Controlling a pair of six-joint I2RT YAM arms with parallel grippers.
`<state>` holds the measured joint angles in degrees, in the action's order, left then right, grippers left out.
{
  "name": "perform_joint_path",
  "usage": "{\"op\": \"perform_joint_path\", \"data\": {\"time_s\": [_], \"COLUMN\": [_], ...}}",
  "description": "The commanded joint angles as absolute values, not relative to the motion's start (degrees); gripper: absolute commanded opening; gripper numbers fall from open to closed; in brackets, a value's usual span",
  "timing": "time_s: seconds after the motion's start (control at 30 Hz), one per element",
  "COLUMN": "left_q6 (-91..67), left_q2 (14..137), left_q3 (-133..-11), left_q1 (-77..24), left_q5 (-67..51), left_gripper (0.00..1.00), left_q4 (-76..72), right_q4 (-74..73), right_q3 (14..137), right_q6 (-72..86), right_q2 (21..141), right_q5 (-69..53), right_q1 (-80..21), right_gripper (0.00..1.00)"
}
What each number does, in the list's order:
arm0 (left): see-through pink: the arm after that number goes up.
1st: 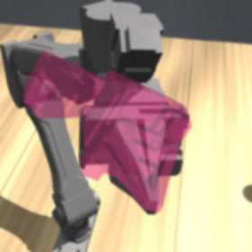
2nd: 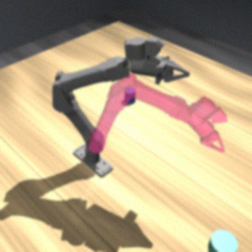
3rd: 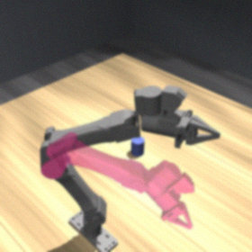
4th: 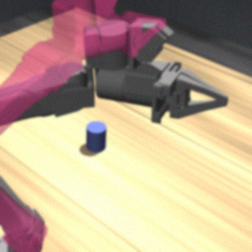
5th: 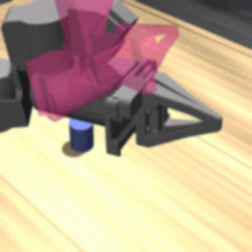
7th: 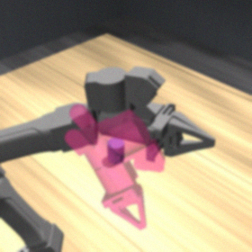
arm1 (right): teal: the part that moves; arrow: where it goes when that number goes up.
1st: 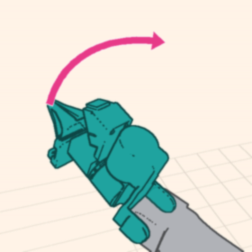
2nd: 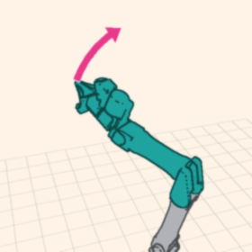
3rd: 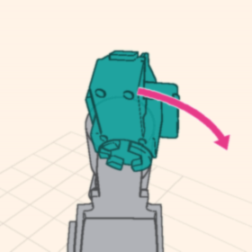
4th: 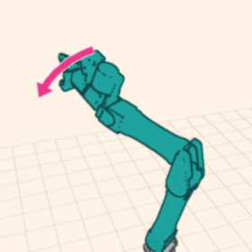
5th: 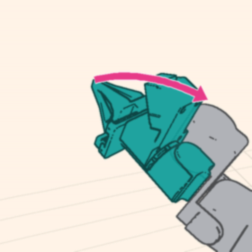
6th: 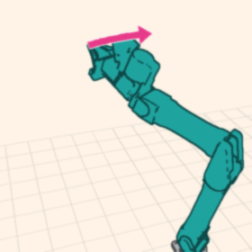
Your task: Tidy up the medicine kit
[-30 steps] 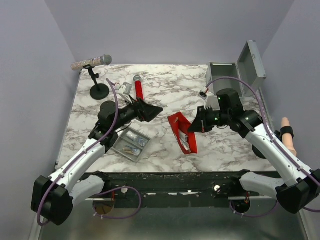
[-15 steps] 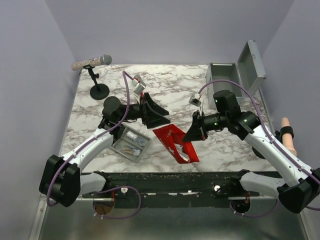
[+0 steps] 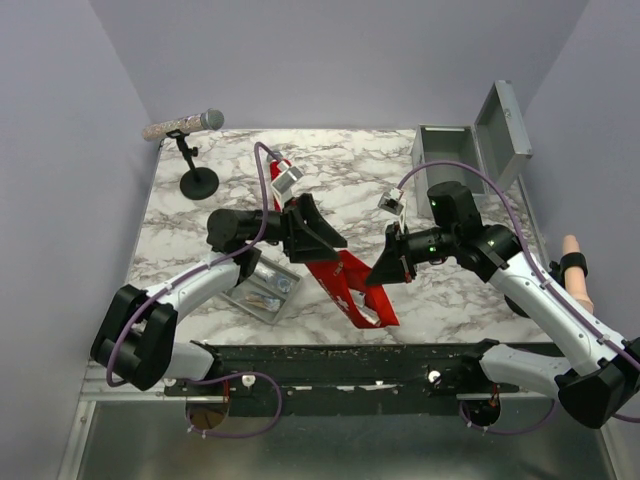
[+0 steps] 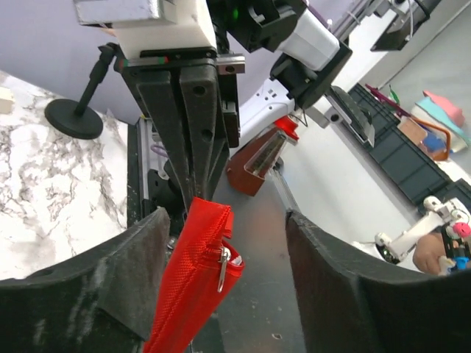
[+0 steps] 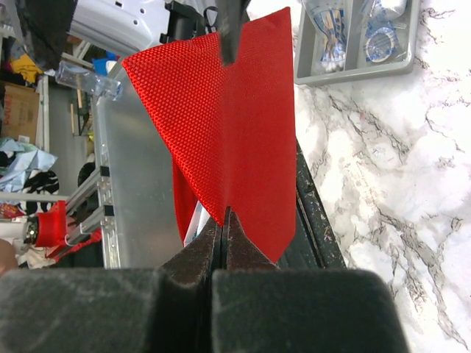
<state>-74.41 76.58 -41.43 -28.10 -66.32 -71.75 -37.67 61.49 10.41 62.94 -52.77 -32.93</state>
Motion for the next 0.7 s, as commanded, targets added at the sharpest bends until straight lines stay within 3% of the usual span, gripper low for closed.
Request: {"op": "perform_joint_path", "data": {"time_s": [0.0,0.13,0.3,0.47,0.67], "left_q6": [-69.9,-52.7,-34.7,-30.6,-29.4], "left_q2": [75.9,71.8,69.3,69.4,68.9], "left_q3": [-41.7,-43.9,-49.1,-50.5,-50.4], "left_q1": [-30.1,-31.2,-33.6,-34.5,-34.5], "left_q5": [-69.3,-67.6,-63.8,-62.7,-62.7], "left_gripper": [0.67,0.52,0.5,0.38,0.12], "left_q4": [-70.5,-46.6,-22.1,-17.0,-15.8], "right_q4": [-36.9,-37.2,-37.3,-37.4,-37.4], "right_q3": [61.3,61.9,62.0,62.0,61.6], "right_q6": [10.5,10.5,10.5,10.3,10.0], "right_q2": [62.6,62.4,62.6,62.8,61.6], "right_q5": [-51.8,-51.6,-51.2,-51.2,-50.2], "right_q1": [-33.1,-33.1,-33.1,-33.2,-33.1], "right_gripper": [0.01,0.01,0.01,0.01,0.01]}}
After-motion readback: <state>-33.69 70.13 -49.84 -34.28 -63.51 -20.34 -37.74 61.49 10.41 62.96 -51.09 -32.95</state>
